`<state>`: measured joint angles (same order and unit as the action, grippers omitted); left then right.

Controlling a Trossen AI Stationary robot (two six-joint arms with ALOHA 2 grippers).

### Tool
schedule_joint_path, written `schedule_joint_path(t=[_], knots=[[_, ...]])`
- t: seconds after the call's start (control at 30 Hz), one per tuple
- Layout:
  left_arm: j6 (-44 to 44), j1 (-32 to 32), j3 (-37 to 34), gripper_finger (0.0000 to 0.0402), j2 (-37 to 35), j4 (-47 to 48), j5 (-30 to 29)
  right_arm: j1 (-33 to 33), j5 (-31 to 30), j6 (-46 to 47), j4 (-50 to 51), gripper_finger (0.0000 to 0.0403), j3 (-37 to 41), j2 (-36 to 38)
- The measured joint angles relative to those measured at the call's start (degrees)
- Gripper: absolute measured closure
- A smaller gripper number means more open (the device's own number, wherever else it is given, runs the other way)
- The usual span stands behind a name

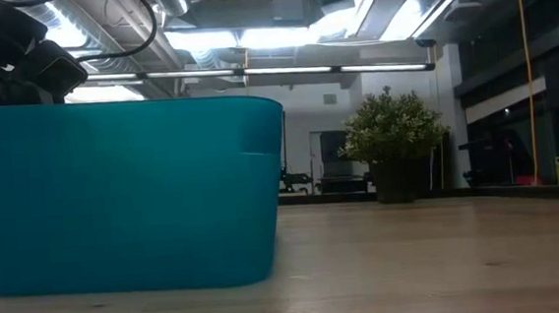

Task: Pick and place medicine bottles into bin by pill shape (circle, oval)
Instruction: Return to Home Position

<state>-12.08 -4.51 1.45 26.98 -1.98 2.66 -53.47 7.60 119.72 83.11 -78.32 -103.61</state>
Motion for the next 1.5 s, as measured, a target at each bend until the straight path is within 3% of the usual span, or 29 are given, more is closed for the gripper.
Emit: schedule_joint_path(t=[0.67, 0.87, 0.93, 1.03, 1.13, 1.5], knots=[[-0.8, 0.0, 0.0, 0.0254, 0.0, 0.0, 0.2, 0.0, -0.3, 1.3, -1.6, 0.0130, 0.0, 0.0], [-1.3, 0.0, 0.0, 0.0254, -2.6, -0.2, 7.8, 0.0, -1.1, 4.4, -6.3, 0.0130, 0.0, -0.1], [-1.3, 0.0, 0.0, 0.0254, -3.9, 0.2, 8.5, -0.1, -7.2, 0.4, -9.5, 0.0130, -0.1, -0.1], [-1.4, 0.0, 0.0, 0.0254, -6.6, 1.2, 10.5, -0.1, -23.9, -9.8, -15.4, 0.0130, -1.9, -0.1], [-1.7, 0.0, 0.1, 0.0254, -9.7, 2.1, 10.2, 0.3, -35.2, -21.5, -18.9, 0.0130, -6.1, -0.1], [2.1, 3.0, 0.1, 0.0254, -17.1, 2.2, 9.2, 2.3, -59.4, -55.9, -17.3, 0.0130, -19.9, 0.3]])
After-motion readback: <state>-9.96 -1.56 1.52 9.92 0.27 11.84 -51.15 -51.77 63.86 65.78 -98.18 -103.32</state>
